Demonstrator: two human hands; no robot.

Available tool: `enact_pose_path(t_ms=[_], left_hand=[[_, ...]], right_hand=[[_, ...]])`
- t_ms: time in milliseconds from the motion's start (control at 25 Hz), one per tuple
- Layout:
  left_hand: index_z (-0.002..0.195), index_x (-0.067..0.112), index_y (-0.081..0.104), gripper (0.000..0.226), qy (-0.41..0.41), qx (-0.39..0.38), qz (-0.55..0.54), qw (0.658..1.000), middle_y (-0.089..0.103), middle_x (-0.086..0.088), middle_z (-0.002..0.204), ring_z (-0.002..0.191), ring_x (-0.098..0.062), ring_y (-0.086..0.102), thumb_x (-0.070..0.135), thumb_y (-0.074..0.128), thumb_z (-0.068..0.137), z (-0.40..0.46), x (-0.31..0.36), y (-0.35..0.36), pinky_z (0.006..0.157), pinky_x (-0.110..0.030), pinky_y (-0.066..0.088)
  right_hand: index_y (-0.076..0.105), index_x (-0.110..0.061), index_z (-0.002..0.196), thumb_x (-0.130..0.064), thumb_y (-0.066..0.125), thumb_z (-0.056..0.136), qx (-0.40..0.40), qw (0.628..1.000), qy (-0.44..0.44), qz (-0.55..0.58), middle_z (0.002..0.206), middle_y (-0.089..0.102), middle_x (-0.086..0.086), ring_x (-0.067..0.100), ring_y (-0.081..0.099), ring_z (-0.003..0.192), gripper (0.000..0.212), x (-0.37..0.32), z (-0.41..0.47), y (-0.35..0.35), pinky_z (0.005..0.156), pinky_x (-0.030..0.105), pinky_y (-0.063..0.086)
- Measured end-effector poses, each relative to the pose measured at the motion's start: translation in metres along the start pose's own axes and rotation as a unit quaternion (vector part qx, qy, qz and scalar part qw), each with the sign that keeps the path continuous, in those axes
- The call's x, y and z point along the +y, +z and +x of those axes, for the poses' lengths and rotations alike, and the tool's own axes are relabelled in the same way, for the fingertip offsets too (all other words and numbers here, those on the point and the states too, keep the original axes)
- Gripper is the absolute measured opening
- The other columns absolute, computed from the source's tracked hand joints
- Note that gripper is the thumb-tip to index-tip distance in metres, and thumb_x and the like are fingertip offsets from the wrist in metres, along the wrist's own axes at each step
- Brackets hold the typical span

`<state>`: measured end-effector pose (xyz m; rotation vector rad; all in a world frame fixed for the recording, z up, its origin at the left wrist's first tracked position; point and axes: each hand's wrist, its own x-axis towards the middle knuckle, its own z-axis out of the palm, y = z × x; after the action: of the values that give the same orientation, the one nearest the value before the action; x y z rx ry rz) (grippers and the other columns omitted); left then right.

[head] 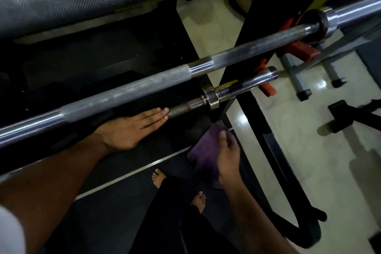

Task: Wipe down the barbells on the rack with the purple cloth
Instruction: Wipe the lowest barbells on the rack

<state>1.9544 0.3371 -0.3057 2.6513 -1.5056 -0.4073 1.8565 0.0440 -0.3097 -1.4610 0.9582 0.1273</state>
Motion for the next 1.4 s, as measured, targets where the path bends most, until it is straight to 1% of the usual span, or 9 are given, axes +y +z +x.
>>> enact_pose_path(t_ms=[120,320,600,720,840,1080,1240,1320,1400], left_hand=[[0.159,0.014,0.001,0.1,0.003,-0.009,-0.012,1.0,-0.007,-0.004,0.167,0.153,-0.02,0.006,-0.001,0.061,0.081,0.002,-0.001,0.0,0.11,-0.038,0.044],[0.159,0.015,-0.005,0.102,0.012,0.004,-0.014,1.0,-0.009,-0.003,0.167,0.153,-0.021,0.007,-0.001,0.058,0.081,0.001,-0.004,0.003,0.113,-0.038,0.04],[0.159,0.015,0.002,0.096,-0.003,0.008,0.007,1.0,-0.004,-0.004,0.168,0.152,-0.014,-0.004,0.004,0.058,0.082,-0.002,-0.005,0.007,0.105,-0.024,0.038],[0.159,0.016,-0.006,0.095,0.008,-0.01,-0.008,1.0,-0.016,0.0,0.166,0.154,-0.019,0.0,0.001,0.05,0.084,-0.002,-0.008,0.005,0.109,-0.038,0.044],[0.159,0.017,-0.007,0.094,0.004,-0.002,-0.009,1.0,-0.019,0.003,0.166,0.154,-0.018,0.0,0.002,0.052,0.087,-0.003,-0.008,0.005,0.112,-0.039,0.042],[0.159,0.02,0.012,0.071,-0.053,0.055,-0.024,0.997,0.0,0.003,0.166,0.152,-0.018,0.017,0.019,0.05,0.099,-0.004,0.015,-0.01,0.118,-0.045,0.031],[0.16,0.02,0.011,0.072,-0.172,0.098,-0.144,0.969,0.0,0.007,0.165,0.152,-0.011,0.006,0.026,0.05,0.1,-0.049,0.083,-0.02,0.123,-0.045,0.017],[0.16,0.021,0.013,0.069,-0.172,0.103,-0.194,0.96,0.002,0.009,0.164,0.151,-0.006,0.004,0.028,0.049,0.101,-0.091,0.105,-0.023,0.125,-0.041,0.015],[0.158,0.023,0.02,0.064,-0.148,0.113,-0.202,0.962,0.014,0.009,0.165,0.151,-0.004,0.011,0.032,0.045,0.1,-0.131,0.107,-0.028,0.123,-0.041,0.021]], right_hand=[[0.066,-0.018,0.12,-0.048,0.046,0.104,-0.004,0.943,0.176,0.281,0.11,0.075,0.01,0.028,0.072,0.097,0.04,-0.011,0.022,0.003,0.078,0.037,0.055],[0.07,-0.018,0.113,-0.042,0.041,0.102,-0.037,0.884,0.172,0.432,0.097,0.075,0.009,0.027,0.071,0.093,0.04,-0.054,0.072,0.072,0.086,0.038,0.054],[0.07,-0.022,0.098,-0.048,0.047,0.101,-0.095,0.95,0.124,0.27,0.091,0.077,0.0,0.016,0.074,0.081,0.035,-0.044,0.008,0.024,0.073,0.032,0.052],[0.067,-0.022,0.104,-0.035,0.059,0.096,-0.116,0.966,0.088,0.215,0.097,0.075,0.0,0.018,0.07,0.09,0.017,-0.036,-0.027,-0.003,0.073,0.034,0.052],[0.065,-0.02,0.121,-0.024,0.069,0.086,-0.14,0.979,0.079,0.122,0.117,0.072,0.007,0.025,0.067,0.108,0.035,-0.028,-0.053,-0.013,0.086,0.042,0.053],[0.06,-0.014,0.128,-0.016,0.057,0.101,-0.08,0.992,0.058,0.076,0.115,0.069,0.014,0.028,0.066,0.101,0.028,-0.038,-0.105,-0.015,0.071,0.035,0.049],[0.06,-0.019,0.127,-0.026,0.062,0.099,-0.052,0.999,0.011,0.006,0.118,0.069,0.011,0.028,0.066,0.107,0.03,-0.037,-0.143,-0.017,0.085,0.044,0.055],[0.063,-0.019,0.123,-0.028,0.063,0.098,-0.038,0.997,-0.038,-0.05,0.114,0.071,0.009,0.027,0.068,0.105,0.027,-0.034,-0.157,-0.02,0.092,0.048,0.055],[0.064,-0.018,0.122,-0.03,0.061,0.099,-0.04,0.993,-0.082,-0.074,0.109,0.072,0.008,0.025,0.069,0.102,0.026,-0.029,-0.169,-0.021,0.083,0.04,0.056]])
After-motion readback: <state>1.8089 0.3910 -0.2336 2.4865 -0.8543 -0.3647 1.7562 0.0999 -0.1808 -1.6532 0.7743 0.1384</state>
